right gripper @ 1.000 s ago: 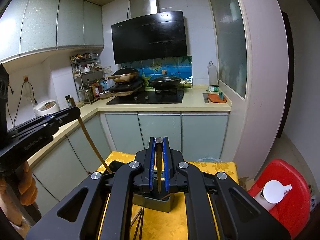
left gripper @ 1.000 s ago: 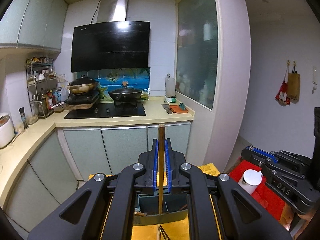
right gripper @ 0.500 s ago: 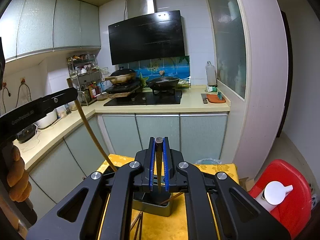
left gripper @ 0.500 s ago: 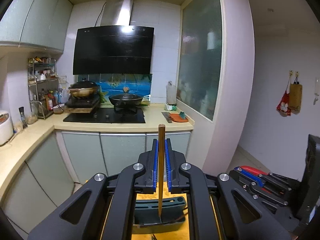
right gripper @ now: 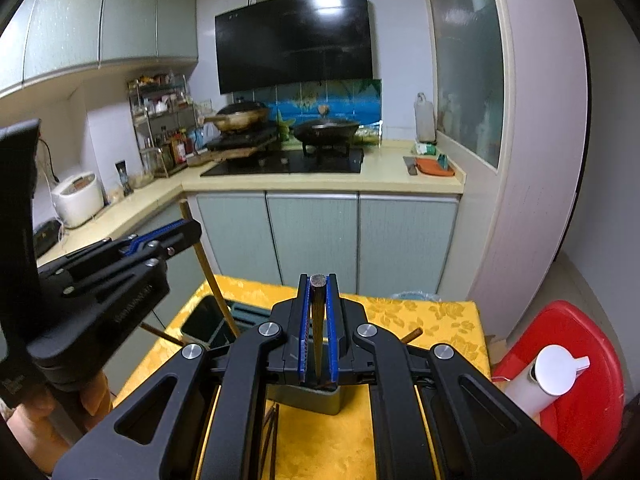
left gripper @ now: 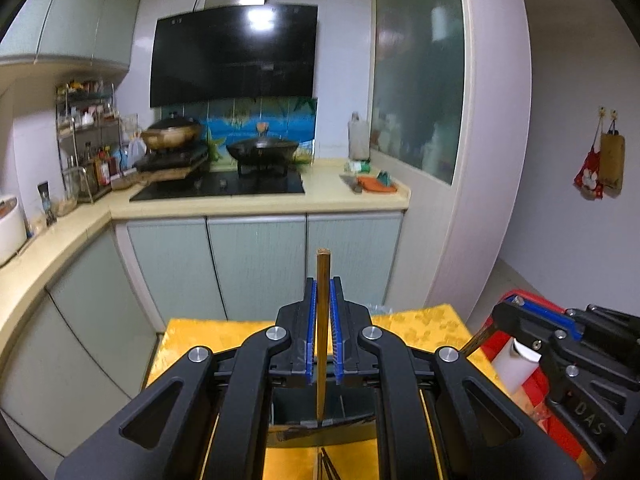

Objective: Organize utensils
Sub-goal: 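Open both tools to release the chopsticks into the holder, then withdraw both open tools from the holder back over the loose chopsticks, then close the left tool on a bamboo chopstick while the right tool closes on a black chopstick, then lift both chopsticks and carry them toward the green holder with both tools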

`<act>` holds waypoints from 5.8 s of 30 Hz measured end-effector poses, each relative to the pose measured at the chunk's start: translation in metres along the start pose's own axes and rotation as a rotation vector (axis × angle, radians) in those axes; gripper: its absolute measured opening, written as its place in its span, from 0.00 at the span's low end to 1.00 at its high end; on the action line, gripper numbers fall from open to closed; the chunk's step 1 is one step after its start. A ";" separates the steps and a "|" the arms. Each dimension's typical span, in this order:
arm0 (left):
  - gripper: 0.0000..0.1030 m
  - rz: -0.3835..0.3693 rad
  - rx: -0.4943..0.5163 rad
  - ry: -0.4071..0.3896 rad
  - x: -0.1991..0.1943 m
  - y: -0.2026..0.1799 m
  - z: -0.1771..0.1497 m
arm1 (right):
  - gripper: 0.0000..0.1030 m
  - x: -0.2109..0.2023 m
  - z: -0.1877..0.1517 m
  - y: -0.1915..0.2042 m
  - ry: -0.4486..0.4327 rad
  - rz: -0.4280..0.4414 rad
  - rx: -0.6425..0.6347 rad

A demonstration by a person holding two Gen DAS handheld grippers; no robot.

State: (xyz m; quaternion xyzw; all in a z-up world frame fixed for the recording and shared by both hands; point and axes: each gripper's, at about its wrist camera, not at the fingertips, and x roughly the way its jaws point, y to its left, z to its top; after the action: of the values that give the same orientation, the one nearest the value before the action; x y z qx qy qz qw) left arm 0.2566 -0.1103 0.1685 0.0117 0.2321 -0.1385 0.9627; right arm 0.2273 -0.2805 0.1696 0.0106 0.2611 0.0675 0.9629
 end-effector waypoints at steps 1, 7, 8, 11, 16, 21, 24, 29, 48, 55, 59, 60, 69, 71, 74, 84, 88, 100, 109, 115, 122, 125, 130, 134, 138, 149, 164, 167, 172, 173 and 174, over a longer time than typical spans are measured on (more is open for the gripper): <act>0.06 0.001 0.002 0.011 0.004 0.001 -0.005 | 0.08 0.003 -0.003 0.001 0.009 -0.001 -0.004; 0.06 0.010 -0.006 0.043 0.012 0.010 -0.022 | 0.08 0.021 -0.017 0.007 0.051 0.002 -0.014; 0.06 0.010 -0.009 0.046 0.013 0.011 -0.023 | 0.08 0.024 -0.020 0.008 0.058 0.003 -0.016; 0.07 0.011 -0.009 0.056 0.014 0.014 -0.029 | 0.08 0.029 -0.025 0.012 0.070 0.005 -0.019; 0.36 0.012 -0.007 0.047 0.008 0.018 -0.032 | 0.11 0.029 -0.027 0.011 0.070 0.018 0.005; 0.58 -0.002 -0.019 0.035 -0.003 0.020 -0.030 | 0.40 0.022 -0.027 0.009 0.043 0.009 0.007; 0.69 0.002 -0.012 0.016 -0.013 0.020 -0.030 | 0.42 0.016 -0.028 0.010 0.034 0.010 0.001; 0.80 0.001 0.012 -0.001 -0.029 0.019 -0.033 | 0.49 0.000 -0.028 0.011 -0.004 -0.007 -0.017; 0.87 0.066 0.104 0.044 -0.062 0.044 -0.134 | 0.54 -0.044 -0.115 0.000 -0.068 -0.088 -0.107; 0.87 0.049 0.099 0.099 -0.073 0.054 -0.186 | 0.54 -0.050 -0.170 0.006 -0.032 -0.105 -0.151; 0.87 0.045 0.084 0.125 -0.079 0.060 -0.214 | 0.54 -0.052 -0.198 0.005 -0.015 -0.114 -0.153; 0.87 0.044 0.081 0.132 -0.081 0.061 -0.220 | 0.54 -0.052 -0.203 0.004 -0.009 -0.108 -0.145; 0.87 0.026 0.070 0.201 -0.083 0.057 -0.266 | 0.54 -0.043 -0.247 0.017 0.065 -0.048 -0.130; 0.87 0.016 0.066 0.217 -0.083 0.054 -0.275 | 0.54 -0.040 -0.256 0.019 0.085 -0.032 -0.122; 0.87 0.004 0.071 0.235 -0.085 0.049 -0.288 | 0.54 -0.038 -0.268 0.022 0.106 -0.015 -0.108; 0.87 -0.066 0.086 0.287 -0.093 0.027 -0.324 | 0.54 -0.032 -0.293 0.030 0.167 0.012 -0.109; 0.86 -0.066 0.108 0.288 -0.095 0.020 -0.332 | 0.54 -0.029 -0.301 0.034 0.187 0.018 -0.122; 0.47 -0.092 0.154 0.336 -0.089 0.007 -0.347 | 0.54 -0.028 -0.313 0.047 0.226 0.051 -0.167; 0.18 -0.115 0.163 0.329 -0.091 0.003 -0.347 | 0.46 -0.018 -0.320 0.066 0.268 0.086 -0.213; 0.12 -0.124 0.165 0.328 -0.091 0.002 -0.347 | 0.38 -0.009 -0.317 0.067 0.287 0.097 -0.168; 0.09 -0.136 0.159 0.325 -0.091 0.002 -0.348 | 0.27 -0.003 -0.314 0.067 0.292 0.109 -0.134; 0.09 -0.138 0.162 0.322 -0.091 0.002 -0.348 | 0.17 -0.003 -0.313 0.062 0.293 0.100 -0.115; 0.08 -0.149 0.150 0.329 -0.092 0.002 -0.348 | 0.09 -0.004 -0.313 0.053 0.297 0.088 -0.085; 0.08 -0.158 0.151 0.333 -0.094 -0.001 -0.349 | 0.09 -0.009 -0.316 0.050 0.289 0.035 -0.103; 0.09 -0.153 0.160 0.323 -0.095 -0.003 -0.350 | 0.09 -0.009 -0.316 0.046 0.284 0.048 -0.081; 0.10 -0.154 0.124 0.307 -0.091 0.000 -0.350 | 0.11 -0.004 -0.313 0.050 0.293 0.093 -0.070; 0.08 -0.144 0.146 0.308 -0.091 -0.002 -0.348 | 0.09 -0.001 -0.311 0.042 0.302 0.115 -0.017; 0.07 -0.134 0.148 0.298 -0.095 0.001 -0.344 | 0.08 -0.006 -0.309 0.040 0.301 0.109 -0.013; 0.07 -0.132 0.131 0.244 -0.109 0.007 -0.327 | 0.08 -0.028 -0.297 0.032 0.255 0.103 0.004; 0.07 -0.133 0.129 0.232 -0.112 0.008 -0.323 | 0.08 -0.033 -0.294 0.030 0.244 0.102 0.007; 0.06 -0.133 0.128 0.224 -0.114 0.008 -0.321 | 0.08 -0.035 -0.292 0.029 0.238 0.101 0.009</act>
State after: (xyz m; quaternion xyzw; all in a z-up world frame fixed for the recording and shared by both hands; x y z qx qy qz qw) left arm 0.0190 -0.0448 -0.0664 0.0732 0.3289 -0.2145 0.9168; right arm 0.0462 -0.2610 -0.0632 0.0198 0.3729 0.1154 0.9205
